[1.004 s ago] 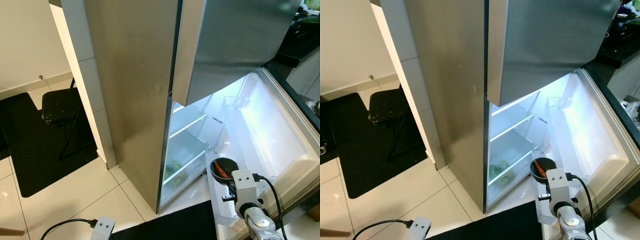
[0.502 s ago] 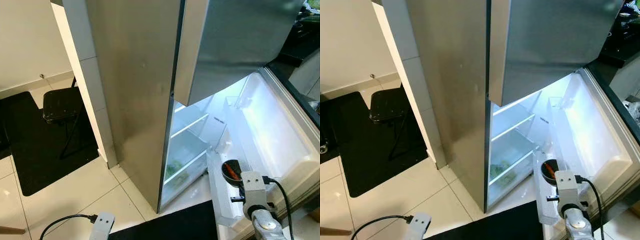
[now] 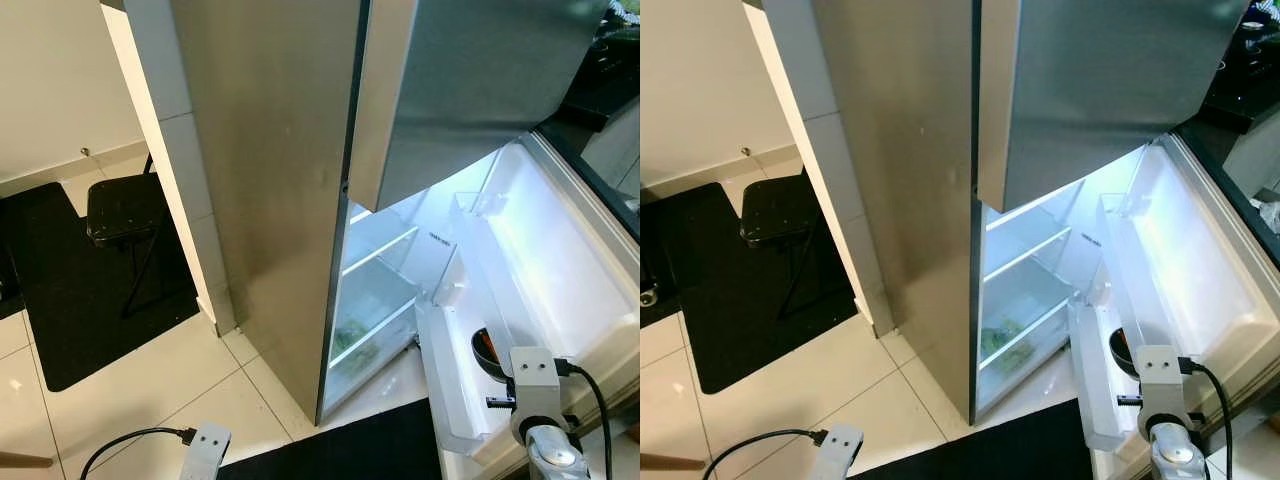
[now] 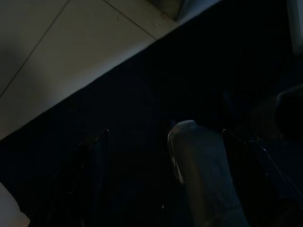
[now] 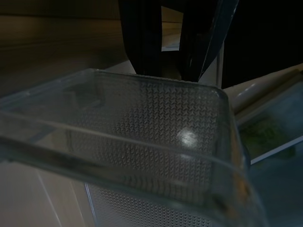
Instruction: Restocking fridge
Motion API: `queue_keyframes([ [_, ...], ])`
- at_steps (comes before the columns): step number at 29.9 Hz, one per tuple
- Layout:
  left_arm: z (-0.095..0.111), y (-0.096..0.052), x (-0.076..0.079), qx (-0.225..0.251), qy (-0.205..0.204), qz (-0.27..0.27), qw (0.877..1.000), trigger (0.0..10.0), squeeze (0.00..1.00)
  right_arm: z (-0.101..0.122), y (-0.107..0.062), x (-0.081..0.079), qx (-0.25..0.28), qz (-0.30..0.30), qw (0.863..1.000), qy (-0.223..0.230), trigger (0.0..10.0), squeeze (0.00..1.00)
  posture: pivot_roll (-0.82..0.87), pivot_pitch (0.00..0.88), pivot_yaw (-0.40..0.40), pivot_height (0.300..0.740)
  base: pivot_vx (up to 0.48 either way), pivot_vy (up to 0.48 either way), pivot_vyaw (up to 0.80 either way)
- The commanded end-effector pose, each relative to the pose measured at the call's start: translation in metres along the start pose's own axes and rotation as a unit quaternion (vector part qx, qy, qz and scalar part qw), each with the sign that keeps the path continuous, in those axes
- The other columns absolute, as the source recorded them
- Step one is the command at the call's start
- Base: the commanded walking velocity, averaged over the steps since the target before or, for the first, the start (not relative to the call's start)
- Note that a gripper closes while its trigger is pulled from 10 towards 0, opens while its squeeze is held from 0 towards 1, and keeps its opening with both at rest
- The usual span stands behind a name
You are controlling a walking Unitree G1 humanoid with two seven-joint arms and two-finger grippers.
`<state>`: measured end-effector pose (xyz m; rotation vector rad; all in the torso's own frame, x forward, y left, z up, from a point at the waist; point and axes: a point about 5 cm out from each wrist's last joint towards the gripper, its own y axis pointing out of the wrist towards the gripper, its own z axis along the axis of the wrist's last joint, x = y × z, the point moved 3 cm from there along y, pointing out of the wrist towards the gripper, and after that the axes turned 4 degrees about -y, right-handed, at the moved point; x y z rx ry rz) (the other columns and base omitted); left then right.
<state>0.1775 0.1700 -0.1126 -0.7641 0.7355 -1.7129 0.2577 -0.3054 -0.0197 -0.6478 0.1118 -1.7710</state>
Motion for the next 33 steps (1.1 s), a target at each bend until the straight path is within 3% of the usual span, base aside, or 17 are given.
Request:
queue_keyframes([
  [1,0.020,0.004,-0.002,0.036,-0.013,0.012,0.999,10.0,0.00,0.018,0.005,-0.006,0.040,0.019,0.999,0.001,10.0,0.00,0.06,0.017,-0.013,0.740,0.000,0.000,0.00],
  [8,0.063,0.004,-0.014,0.121,-0.034,0.026,0.992,10.0,0.00,0.020,0.004,-0.021,0.047,0.053,0.997,-0.002,10.0,0.00,0.06,0.015,-0.014,0.740,0.000,0.000,0.00],
  [11,0.067,0.003,-0.016,0.130,-0.037,0.028,0.990,10.0,0.00,0.020,0.004,-0.021,0.047,0.052,0.998,-0.002,10.0,0.00,0.06,0.015,-0.014,0.740,0.000,0.000,0.00],
  [13,0.087,-0.002,-0.025,0.177,-0.058,0.018,0.982,10.0,0.00,0.020,0.003,-0.023,0.050,0.060,0.997,0.001,10.0,0.00,0.05,0.015,-0.018,0.740,0.000,0.000,0.00],
  [18,0.095,-0.005,-0.027,0.200,-0.066,-0.004,0.978,10.0,0.00,0.021,0.003,-0.026,0.054,0.069,0.996,0.002,10.0,0.00,0.05,0.015,-0.018,0.740,0.000,0.000,0.00],
  [23,0.127,-0.025,-0.022,0.275,-0.052,-0.172,0.944,10.0,0.00,0.028,0.004,-0.036,0.066,0.092,0.994,-0.003,10.0,0.00,0.06,0.015,-0.020,0.740,0.000,0.000,0.00],
  [24,0.127,-0.025,-0.022,0.275,-0.052,-0.172,0.944,10.0,0.00,0.028,0.004,-0.036,0.066,0.092,0.994,-0.003,10.0,0.00,0.06,0.015,-0.020,0.740,0.000,0.000,0.00],
  [26,0.138,-0.036,-0.021,0.288,-0.029,-0.241,0.926,10.0,0.00,0.030,0.004,-0.040,0.070,0.097,0.993,-0.001,10.0,0.00,0.06,0.017,-0.017,0.740,0.000,0.000,0.00],
  [27,0.138,-0.036,-0.021,0.288,-0.029,-0.241,0.926,10.0,0.00,0.030,0.004,-0.040,0.070,0.097,0.993,-0.001,10.0,0.00,0.06,0.017,-0.017,0.740,0.000,0.000,0.00],
  [30,0.147,-0.048,-0.016,0.286,0.020,-0.316,0.905,10.0,0.00,0.037,0.004,-0.052,0.084,0.116,0.990,0.008,10.0,0.00,0.06,0.020,-0.012,0.740,0.000,0.000,0.00],
  [32,0.147,-0.048,-0.016,0.286,0.020,-0.316,0.905,10.0,0.00,0.037,0.004,-0.052,0.084,0.116,0.990,0.008,10.0,0.00,0.06,0.020,-0.012,0.740,0.000,0.000,0.00],
  [33,0.150,-0.053,-0.012,0.281,0.044,-0.349,0.893,10.0,0.00,0.044,0.004,-0.062,0.096,0.132,0.986,0.013,10.0,0.00,0.06,0.019,-0.010,0.740,0.000,0.000,0.00],
])
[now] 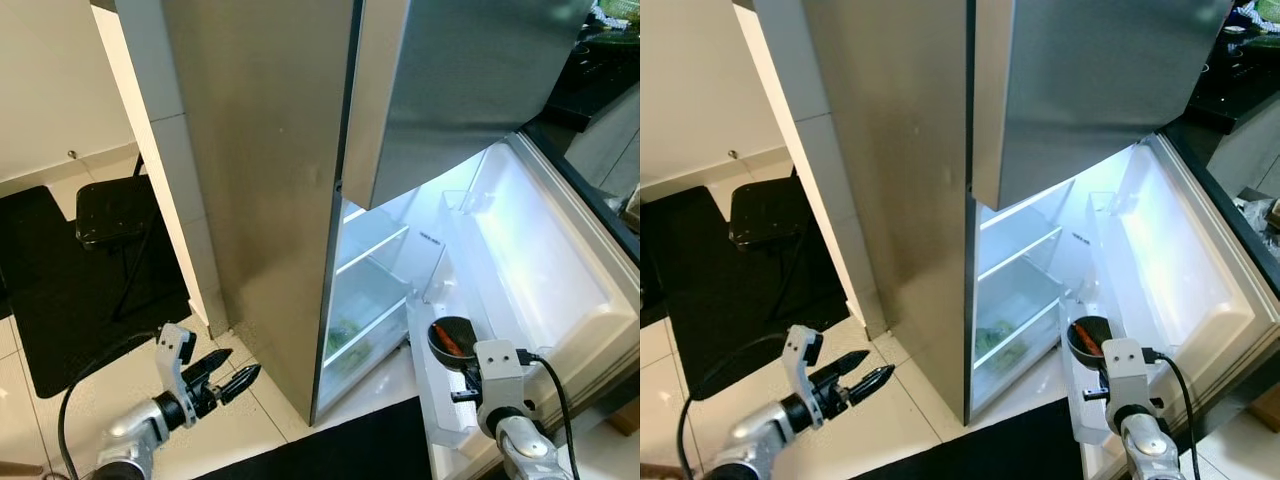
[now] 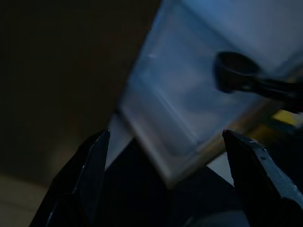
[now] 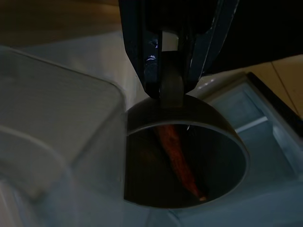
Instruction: Restocking fridge
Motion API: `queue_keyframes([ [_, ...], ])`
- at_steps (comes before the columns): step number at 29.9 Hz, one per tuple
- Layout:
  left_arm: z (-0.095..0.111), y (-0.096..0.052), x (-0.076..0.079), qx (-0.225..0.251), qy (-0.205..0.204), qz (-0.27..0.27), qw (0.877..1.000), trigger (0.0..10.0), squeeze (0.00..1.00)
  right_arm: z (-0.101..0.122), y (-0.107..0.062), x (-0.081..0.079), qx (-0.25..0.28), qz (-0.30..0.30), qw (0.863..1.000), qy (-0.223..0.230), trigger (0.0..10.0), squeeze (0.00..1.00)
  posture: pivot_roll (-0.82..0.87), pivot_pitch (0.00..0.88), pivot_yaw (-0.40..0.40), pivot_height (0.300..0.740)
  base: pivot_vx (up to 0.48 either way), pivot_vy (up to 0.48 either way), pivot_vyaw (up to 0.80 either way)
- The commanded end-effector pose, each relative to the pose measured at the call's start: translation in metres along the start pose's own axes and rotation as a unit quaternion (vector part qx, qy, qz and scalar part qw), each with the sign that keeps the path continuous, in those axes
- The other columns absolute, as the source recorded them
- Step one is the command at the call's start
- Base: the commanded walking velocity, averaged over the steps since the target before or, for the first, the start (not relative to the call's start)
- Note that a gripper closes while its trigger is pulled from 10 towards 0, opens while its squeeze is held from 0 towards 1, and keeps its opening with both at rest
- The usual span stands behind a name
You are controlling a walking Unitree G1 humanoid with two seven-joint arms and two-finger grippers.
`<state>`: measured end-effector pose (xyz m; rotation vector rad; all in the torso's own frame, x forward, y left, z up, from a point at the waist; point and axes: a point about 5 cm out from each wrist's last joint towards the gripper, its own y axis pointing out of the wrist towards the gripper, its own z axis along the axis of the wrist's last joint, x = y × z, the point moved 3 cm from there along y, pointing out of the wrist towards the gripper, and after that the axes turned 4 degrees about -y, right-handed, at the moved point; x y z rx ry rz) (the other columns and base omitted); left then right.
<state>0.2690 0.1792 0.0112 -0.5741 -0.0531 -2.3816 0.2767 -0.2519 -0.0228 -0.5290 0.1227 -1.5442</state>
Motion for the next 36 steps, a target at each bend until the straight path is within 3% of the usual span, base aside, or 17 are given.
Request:
queue_keyframes([
  [1,0.008,0.000,0.006,-0.012,0.017,-0.052,0.998,10.0,0.00,0.028,0.009,-0.013,0.060,0.021,0.998,-0.001,10.0,0.00,0.06,0.019,-0.010,0.740,0.000,0.000,0.00],
  [7,0.008,0.004,0.017,-0.021,0.017,-0.108,0.994,10.0,0.00,0.045,0.017,-0.026,0.082,0.019,0.996,0.002,10.0,0.00,0.05,0.018,-0.008,0.740,0.000,0.000,0.00],
  [17,0.006,0.003,0.023,-0.027,0.015,-0.131,0.991,10.0,0.00,0.057,0.023,-0.034,0.091,0.010,0.996,0.000,10.0,0.00,0.06,0.020,-0.012,0.740,0.000,0.000,0.00],
  [28,0.008,0.002,0.026,-0.028,0.017,-0.143,0.989,10.0,0.00,0.043,0.024,-0.042,0.044,0.018,0.999,-0.023,10.0,0.00,0.06,0.019,-0.013,0.740,0.000,0.000,0.00],
  [36,0.008,0.004,0.029,-0.026,0.017,-0.147,0.989,10.0,0.00,0.030,0.023,-0.026,0.000,-0.027,0.998,-0.052,10.0,0.00,0.06,0.021,-0.014,0.740,0.000,0.000,0.00],
])
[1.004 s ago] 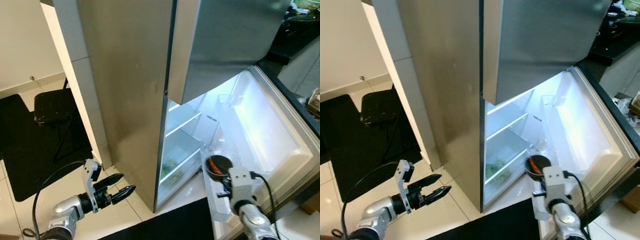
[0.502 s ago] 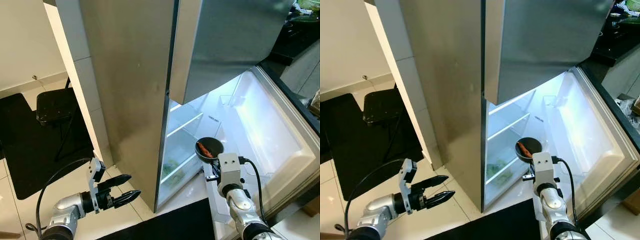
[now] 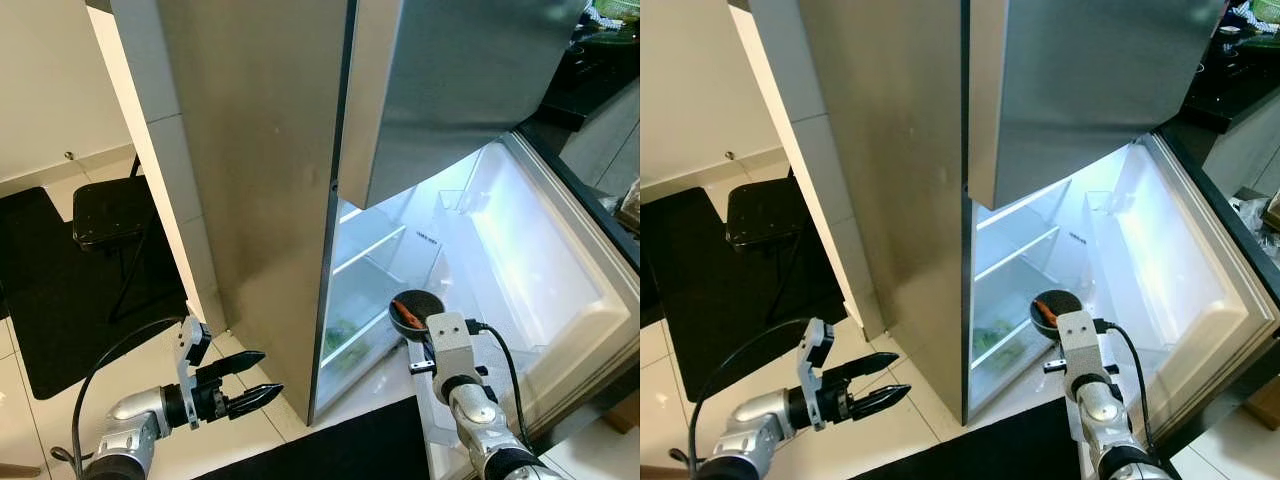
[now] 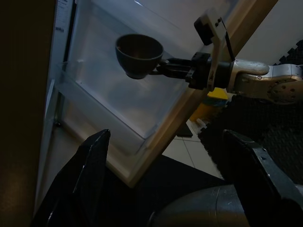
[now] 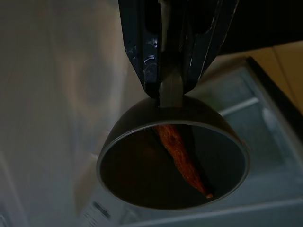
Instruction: Restocking fridge
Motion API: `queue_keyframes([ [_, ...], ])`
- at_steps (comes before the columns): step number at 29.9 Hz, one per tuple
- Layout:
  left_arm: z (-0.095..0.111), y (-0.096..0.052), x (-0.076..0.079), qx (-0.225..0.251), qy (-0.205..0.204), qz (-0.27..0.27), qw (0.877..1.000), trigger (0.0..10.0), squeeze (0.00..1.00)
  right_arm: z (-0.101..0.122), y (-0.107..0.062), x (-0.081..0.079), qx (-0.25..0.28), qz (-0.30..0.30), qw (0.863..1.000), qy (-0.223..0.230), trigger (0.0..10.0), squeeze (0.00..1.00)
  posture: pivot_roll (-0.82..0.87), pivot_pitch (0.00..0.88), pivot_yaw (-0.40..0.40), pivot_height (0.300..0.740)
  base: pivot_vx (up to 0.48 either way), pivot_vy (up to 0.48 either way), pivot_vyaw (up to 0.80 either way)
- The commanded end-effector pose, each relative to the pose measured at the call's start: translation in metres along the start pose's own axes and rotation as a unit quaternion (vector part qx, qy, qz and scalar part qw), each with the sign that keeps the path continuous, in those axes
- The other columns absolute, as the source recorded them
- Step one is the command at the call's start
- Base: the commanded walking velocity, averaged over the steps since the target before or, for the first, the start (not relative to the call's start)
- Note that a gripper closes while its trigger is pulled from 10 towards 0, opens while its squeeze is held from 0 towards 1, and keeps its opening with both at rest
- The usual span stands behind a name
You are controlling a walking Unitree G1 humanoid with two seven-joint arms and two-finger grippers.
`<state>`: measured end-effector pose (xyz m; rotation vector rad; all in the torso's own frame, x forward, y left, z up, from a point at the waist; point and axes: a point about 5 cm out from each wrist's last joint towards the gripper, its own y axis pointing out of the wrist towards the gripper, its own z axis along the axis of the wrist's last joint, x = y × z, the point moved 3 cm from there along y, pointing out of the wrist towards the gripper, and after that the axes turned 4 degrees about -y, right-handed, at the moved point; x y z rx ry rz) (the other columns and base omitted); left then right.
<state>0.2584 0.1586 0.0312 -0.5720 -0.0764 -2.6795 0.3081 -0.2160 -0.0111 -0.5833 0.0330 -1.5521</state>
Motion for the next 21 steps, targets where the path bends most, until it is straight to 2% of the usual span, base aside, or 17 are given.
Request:
queue_keyframes([
  [1,-0.002,-0.002,0.001,-0.006,-0.003,-0.003,1.000,10.0,0.00,-0.002,0.001,0.005,-0.010,-0.009,1.000,-0.009,10.0,0.00,0.06,0.021,-0.014,0.740,0.000,0.000,0.00],
  [9,-0.001,-0.001,0.002,-0.005,-0.002,-0.004,1.000,10.0,0.00,-0.014,-0.002,0.025,-0.048,-0.053,0.997,-0.032,10.0,0.00,0.06,0.020,-0.016,0.740,0.000,0.000,0.00],
  [12,0.000,0.000,0.003,-0.004,-0.001,-0.004,1.000,10.0,0.00,-0.021,-0.005,0.037,-0.067,-0.076,0.994,-0.046,10.0,0.00,0.06,0.021,-0.018,0.740,0.000,0.000,0.00],
  [20,0.000,0.001,0.003,-0.003,0.000,-0.005,1.000,10.0,0.00,-0.028,-0.009,0.057,-0.087,-0.114,0.988,-0.058,10.0,0.00,0.06,0.018,-0.022,0.740,0.000,0.000,0.00],
  [21,0.000,0.002,0.004,-0.003,0.000,-0.007,1.000,10.0,0.00,-0.031,-0.012,0.069,-0.095,-0.134,0.984,-0.064,10.0,0.00,0.06,0.018,-0.022,0.740,0.000,0.000,0.00],
])
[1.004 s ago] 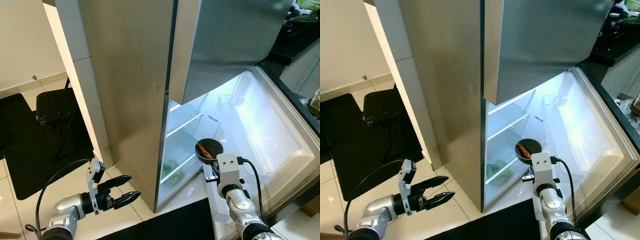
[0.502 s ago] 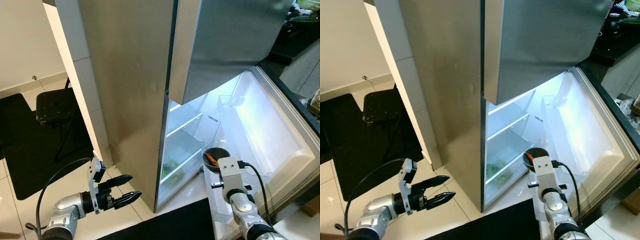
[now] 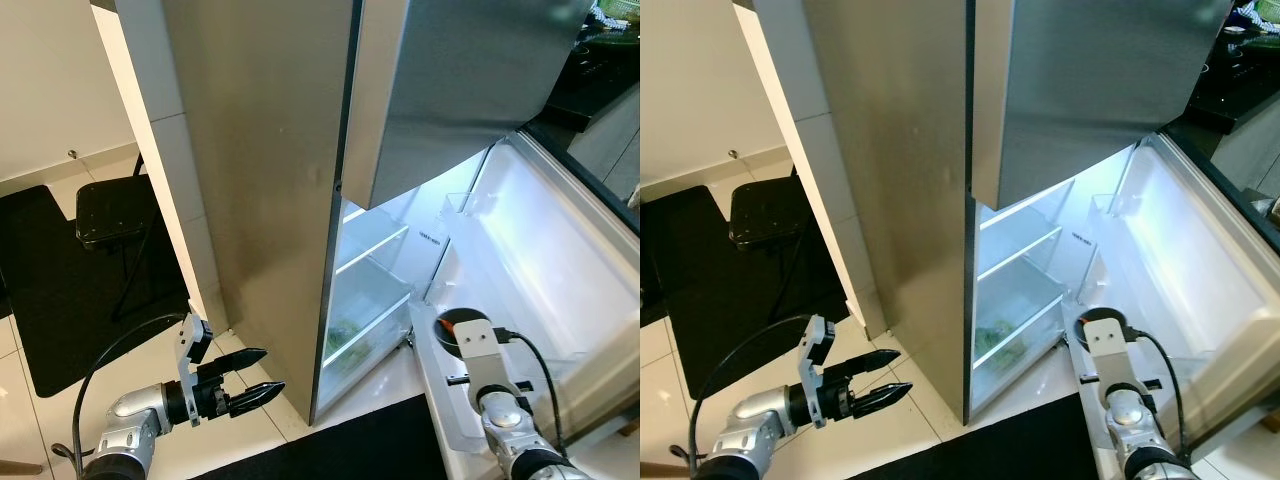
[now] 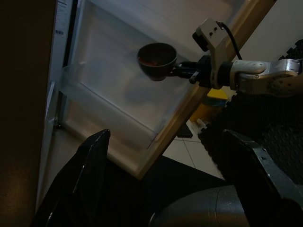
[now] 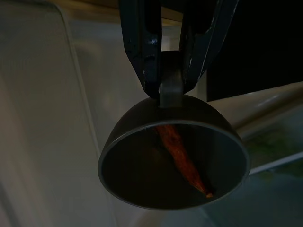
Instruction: Restocking fridge
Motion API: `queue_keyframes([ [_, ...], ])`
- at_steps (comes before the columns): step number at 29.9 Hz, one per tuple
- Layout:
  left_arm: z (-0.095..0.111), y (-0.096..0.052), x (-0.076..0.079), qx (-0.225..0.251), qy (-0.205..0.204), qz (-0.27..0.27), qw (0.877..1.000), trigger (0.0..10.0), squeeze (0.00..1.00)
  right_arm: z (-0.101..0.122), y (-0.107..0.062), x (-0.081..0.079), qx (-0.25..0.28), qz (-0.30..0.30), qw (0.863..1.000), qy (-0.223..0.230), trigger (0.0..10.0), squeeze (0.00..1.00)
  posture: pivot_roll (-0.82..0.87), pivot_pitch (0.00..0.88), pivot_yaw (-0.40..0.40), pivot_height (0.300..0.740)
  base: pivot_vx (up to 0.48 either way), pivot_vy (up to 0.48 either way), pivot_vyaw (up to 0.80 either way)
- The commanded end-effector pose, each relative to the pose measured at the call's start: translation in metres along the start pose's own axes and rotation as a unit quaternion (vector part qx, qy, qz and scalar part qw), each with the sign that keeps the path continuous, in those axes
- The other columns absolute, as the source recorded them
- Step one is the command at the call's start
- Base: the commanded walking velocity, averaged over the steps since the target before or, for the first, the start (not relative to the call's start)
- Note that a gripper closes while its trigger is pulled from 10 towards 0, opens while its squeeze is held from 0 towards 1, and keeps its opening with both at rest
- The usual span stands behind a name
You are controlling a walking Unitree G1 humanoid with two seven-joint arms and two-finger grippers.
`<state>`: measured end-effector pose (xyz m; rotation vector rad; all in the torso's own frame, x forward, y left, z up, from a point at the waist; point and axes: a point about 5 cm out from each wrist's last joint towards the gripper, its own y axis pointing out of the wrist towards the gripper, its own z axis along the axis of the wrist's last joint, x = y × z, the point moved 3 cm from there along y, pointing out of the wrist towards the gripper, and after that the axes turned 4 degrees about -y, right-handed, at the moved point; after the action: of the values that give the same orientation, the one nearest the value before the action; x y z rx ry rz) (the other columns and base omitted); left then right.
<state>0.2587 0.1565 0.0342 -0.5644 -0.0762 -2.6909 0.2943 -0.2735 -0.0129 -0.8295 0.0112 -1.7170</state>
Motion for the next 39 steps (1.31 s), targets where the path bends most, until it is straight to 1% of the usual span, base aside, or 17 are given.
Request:
queue_keyframes([
  [1,-0.002,0.000,0.002,-0.002,-0.002,-0.003,1.000,10.0,0.00,-0.012,-0.001,0.024,-0.020,-0.046,0.999,-0.005,10.0,0.00,0.06,0.016,-0.024,0.740,0.000,0.000,0.00],
  [2,-0.002,0.000,0.002,-0.002,-0.002,-0.003,1.000,10.0,0.00,-0.012,-0.001,0.024,-0.020,-0.046,0.999,-0.005,10.0,0.00,0.06,0.016,-0.024,0.740,0.000,0.000,0.00],
  [4,-0.002,0.002,0.003,-0.002,-0.001,-0.005,1.000,10.0,0.00,-0.019,-0.002,0.038,-0.032,-0.070,0.997,-0.010,10.0,0.00,0.06,0.016,-0.024,0.740,0.000,0.000,0.00],
  [5,-0.002,0.002,0.003,-0.002,-0.001,-0.005,1.000,10.0,0.00,-0.019,-0.002,0.038,-0.032,-0.070,0.997,-0.010,10.0,0.00,0.06,0.016,-0.024,0.740,0.000,0.000,0.00],
  [7,-0.001,0.003,0.003,-0.001,0.001,-0.008,1.000,10.0,0.00,-0.025,-0.004,0.052,-0.042,-0.091,0.995,-0.010,10.0,0.00,0.06,0.016,-0.024,0.740,0.000,0.000,0.00],
  [8,-0.001,0.003,0.003,-0.001,0.001,-0.008,1.000,10.0,0.00,-0.025,-0.004,0.052,-0.042,-0.091,0.995,-0.010,10.0,0.00,0.06,0.016,-0.024,0.740,0.000,0.000,0.00],
  [10,0.000,0.004,0.004,0.000,0.002,-0.010,1.000,10.0,0.00,-0.029,-0.005,0.062,-0.048,-0.107,0.993,-0.010,10.0,0.00,0.05,0.018,-0.022,0.740,0.000,0.000,0.00],
  [11,0.000,0.004,0.004,0.000,0.002,-0.010,1.000,10.0,0.00,-0.029,-0.005,0.062,-0.048,-0.107,0.993,-0.010,10.0,0.00,0.05,0.018,-0.022,0.740,0.000,0.000,0.00],
  [12,0.001,0.005,0.004,0.001,0.004,-0.012,1.000,10.0,0.00,-0.032,-0.006,0.069,-0.052,-0.118,0.992,-0.009,10.0,0.00,0.05,0.018,-0.021,0.740,0.000,0.000,0.00],
  [13,0.001,0.005,0.004,0.001,0.004,-0.012,1.000,10.0,0.00,-0.032,-0.006,0.069,-0.052,-0.118,0.992,-0.009,10.0,0.00,0.05,0.018,-0.021,0.740,0.000,0.000,0.00],
  [15,0.003,0.006,0.005,0.002,0.006,-0.016,1.000,10.0,0.00,-0.036,-0.008,0.077,-0.056,-0.130,0.990,-0.009,10.0,0.00,0.05,0.019,-0.020,0.740,0.000,0.000,0.00],
  [19,0.004,0.007,0.005,0.003,0.008,-0.018,1.000,10.0,0.00,-0.036,-0.008,0.078,-0.054,-0.131,0.990,-0.008,10.0,0.00,0.05,0.018,-0.020,0.740,0.000,0.000,0.00],
  [24,0.009,0.008,0.009,0.007,0.014,-0.035,0.999,10.0,0.00,-0.040,-0.010,0.064,-0.059,-0.117,0.991,-0.006,10.0,0.00,0.05,0.020,-0.020,0.740,0.000,0.000,0.00],
  [26,0.009,0.008,0.009,0.006,0.014,-0.036,0.999,10.0,0.00,-0.042,-0.011,0.062,-0.063,-0.114,0.991,-0.006,10.0,0.00,0.06,0.020,-0.020,0.740,0.000,0.000,0.00],
  [32,0.009,0.006,0.010,0.004,0.014,-0.038,0.999,10.0,0.00,-0.052,-0.014,0.062,-0.081,-0.115,0.990,-0.001,10.0,0.00,0.06,0.022,-0.020,0.740,0.000,0.000,0.00],
  [35,0.009,0.007,0.010,0.002,0.015,-0.036,0.999,10.0,0.00,-0.069,-0.022,0.058,-0.108,-0.106,0.988,0.000,10.0,0.00,0.06,0.021,-0.022,0.740,0.000,0.000,0.00],
  [39,0.008,0.008,0.010,0.001,0.015,-0.033,0.999,10.0,0.00,-0.081,-0.028,0.052,-0.126,-0.096,0.987,-0.003,10.0,0.00,0.06,0.021,-0.022,0.740,0.000,0.000,0.00],
])
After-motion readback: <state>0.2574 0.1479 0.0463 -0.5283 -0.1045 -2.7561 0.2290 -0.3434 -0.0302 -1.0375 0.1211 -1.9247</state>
